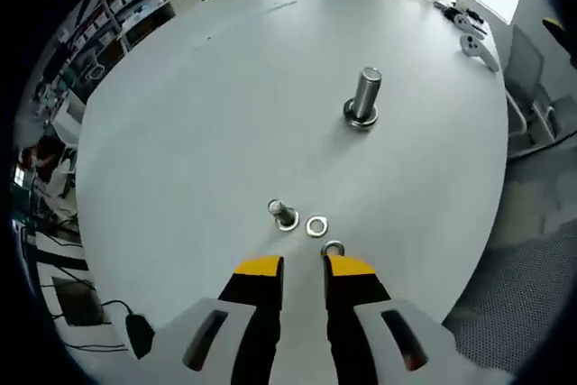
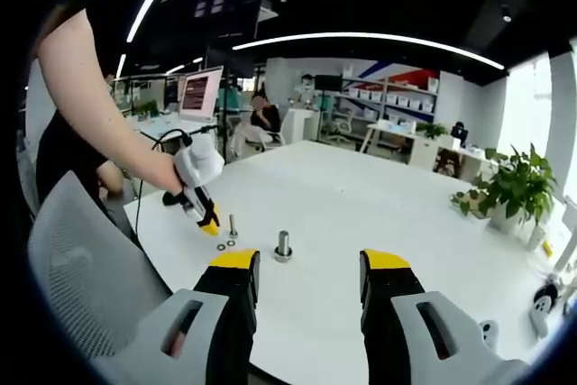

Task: Place the washer onto the threaded stud by aligning its center hole with the stud, sliding it down to the base, and recovering from edge contact or off-axis alignment until the washer reaches the visible bottom stop.

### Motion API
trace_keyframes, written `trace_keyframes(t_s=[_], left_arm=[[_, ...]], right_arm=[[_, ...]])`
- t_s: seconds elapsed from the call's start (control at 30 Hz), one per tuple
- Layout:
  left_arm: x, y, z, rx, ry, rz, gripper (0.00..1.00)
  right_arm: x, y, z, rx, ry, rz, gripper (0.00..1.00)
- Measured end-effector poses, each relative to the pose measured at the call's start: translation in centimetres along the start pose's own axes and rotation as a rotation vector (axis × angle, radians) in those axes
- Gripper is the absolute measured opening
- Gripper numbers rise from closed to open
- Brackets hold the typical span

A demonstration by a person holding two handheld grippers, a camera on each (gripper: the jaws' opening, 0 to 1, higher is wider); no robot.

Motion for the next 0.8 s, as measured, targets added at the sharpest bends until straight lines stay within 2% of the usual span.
trace_keyframes(t_s=[0.33,0.8], left_arm=[[-1.6,0.2,0.7,0.003,-0.031,-0.010,0.18],[-2.4,-0.3,1.7,0.023,-0.039,-0.023,0.19]], right_arm=[[0.0,0.0,0.0,0.001,-0.001,-0.003,0.46],[0.0,-0.1,0.1,0.006,-0.001,-0.007,0.46]])
Point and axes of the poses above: the point that each gripper's makers call its tool centre point, and the gripper's own axes: z roughly forward along the fingers, x roughly to its left, y roughly out of its top, the point moved 3 cm from there along -z, roughly backward along the fingers, and after that the axes turned 13 degrees about x, right-handed, at the moved point
